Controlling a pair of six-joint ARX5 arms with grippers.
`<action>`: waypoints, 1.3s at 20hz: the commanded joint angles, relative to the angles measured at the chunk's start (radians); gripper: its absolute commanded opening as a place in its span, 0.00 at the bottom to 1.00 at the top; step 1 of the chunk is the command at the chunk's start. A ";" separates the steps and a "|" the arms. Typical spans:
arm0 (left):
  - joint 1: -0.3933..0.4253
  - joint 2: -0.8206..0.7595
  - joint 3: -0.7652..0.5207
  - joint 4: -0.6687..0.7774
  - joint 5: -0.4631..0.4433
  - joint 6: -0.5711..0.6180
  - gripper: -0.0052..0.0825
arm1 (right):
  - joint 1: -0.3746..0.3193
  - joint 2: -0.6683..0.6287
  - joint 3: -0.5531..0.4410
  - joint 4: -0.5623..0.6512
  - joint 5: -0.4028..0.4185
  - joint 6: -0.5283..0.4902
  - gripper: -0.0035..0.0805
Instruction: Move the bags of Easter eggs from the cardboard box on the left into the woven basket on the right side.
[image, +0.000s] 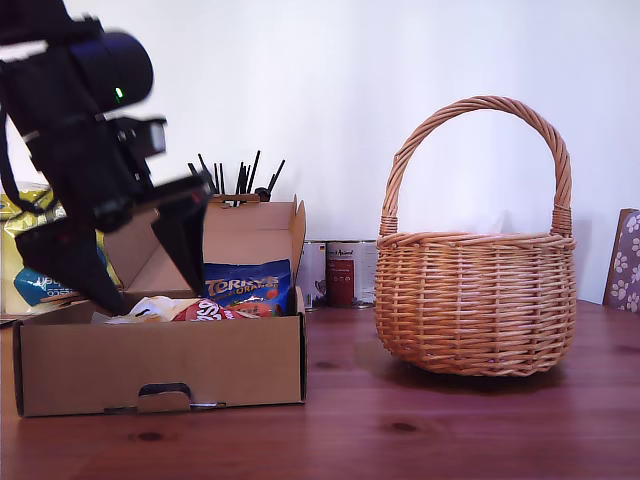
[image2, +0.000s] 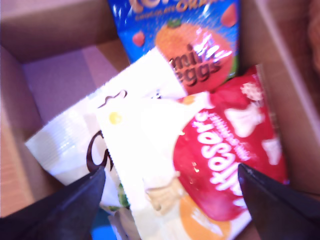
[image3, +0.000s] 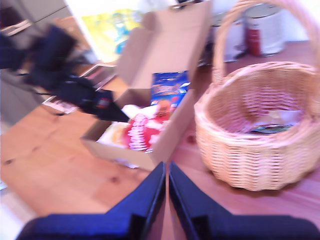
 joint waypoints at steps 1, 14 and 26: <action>-0.001 0.034 0.005 -0.003 0.005 -0.006 0.94 | 0.003 -0.002 -0.001 0.003 -0.010 -0.001 0.03; -0.053 0.042 0.006 0.140 0.314 -0.039 0.93 | 0.003 -0.002 -0.001 0.004 -0.008 -0.001 0.03; -0.122 0.119 0.006 0.181 0.258 -0.013 0.41 | 0.003 -0.002 -0.001 -0.053 -0.018 -0.001 0.03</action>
